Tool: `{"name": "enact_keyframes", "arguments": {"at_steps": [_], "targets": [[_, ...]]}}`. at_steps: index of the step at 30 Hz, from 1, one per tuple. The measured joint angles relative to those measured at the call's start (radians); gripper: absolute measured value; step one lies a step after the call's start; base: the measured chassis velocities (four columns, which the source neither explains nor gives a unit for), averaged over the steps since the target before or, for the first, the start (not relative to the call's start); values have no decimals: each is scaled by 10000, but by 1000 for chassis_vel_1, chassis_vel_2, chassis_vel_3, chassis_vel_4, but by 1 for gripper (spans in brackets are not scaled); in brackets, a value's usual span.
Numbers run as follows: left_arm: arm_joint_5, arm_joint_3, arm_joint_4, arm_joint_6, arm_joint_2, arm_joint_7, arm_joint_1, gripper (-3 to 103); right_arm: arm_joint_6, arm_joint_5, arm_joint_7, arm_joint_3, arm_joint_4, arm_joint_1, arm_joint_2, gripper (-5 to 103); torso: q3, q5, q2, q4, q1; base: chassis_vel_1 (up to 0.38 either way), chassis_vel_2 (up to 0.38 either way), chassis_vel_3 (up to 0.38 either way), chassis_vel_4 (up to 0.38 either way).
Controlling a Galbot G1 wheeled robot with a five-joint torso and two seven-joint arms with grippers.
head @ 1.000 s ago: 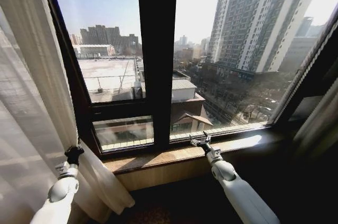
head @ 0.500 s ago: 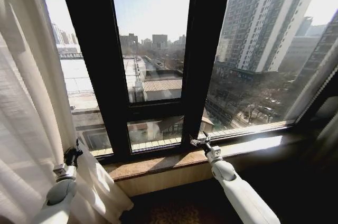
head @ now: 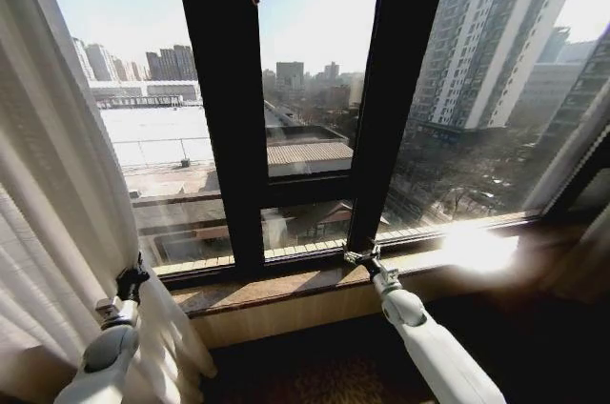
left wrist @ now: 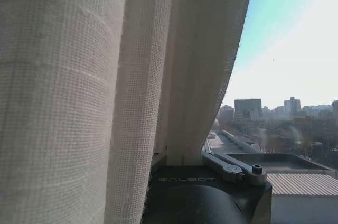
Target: Open the curtains by pulling them apart, changing their state from closed to fully open.
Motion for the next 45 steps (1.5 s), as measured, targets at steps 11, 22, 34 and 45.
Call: {"name": "enact_keyframes", "arguments": {"at_steps": [11, 22, 34, 45], "targets": [[-3, 23, 154, -222, 54, 11, 43, 0, 0, 0, 0, 0, 0, 0, 2, 100, 1, 3, 1, 1, 3, 335, 260, -337, -257], [-73, -104, -2, -356, 140, 37, 248, 0, 0, 0, 0, -1, 0, 0, 3, 100, 3, -1, -3, 4, 8, 331, 378, -345, -383], [-85, -317, -214, -476, 59, 19, 643, 0, 0, 0, -2, -2, 1, 0, 5, 100, 0, -6, 0, 9, 2, 300, 236, -302, -251], [-60, -343, -386, -441, 70, 19, 727, 0, 0, 0, 0, 2, 0, 0, -1, 100, 2, 0, 0, -2, 4, 0, -9, 13, 9]]}}
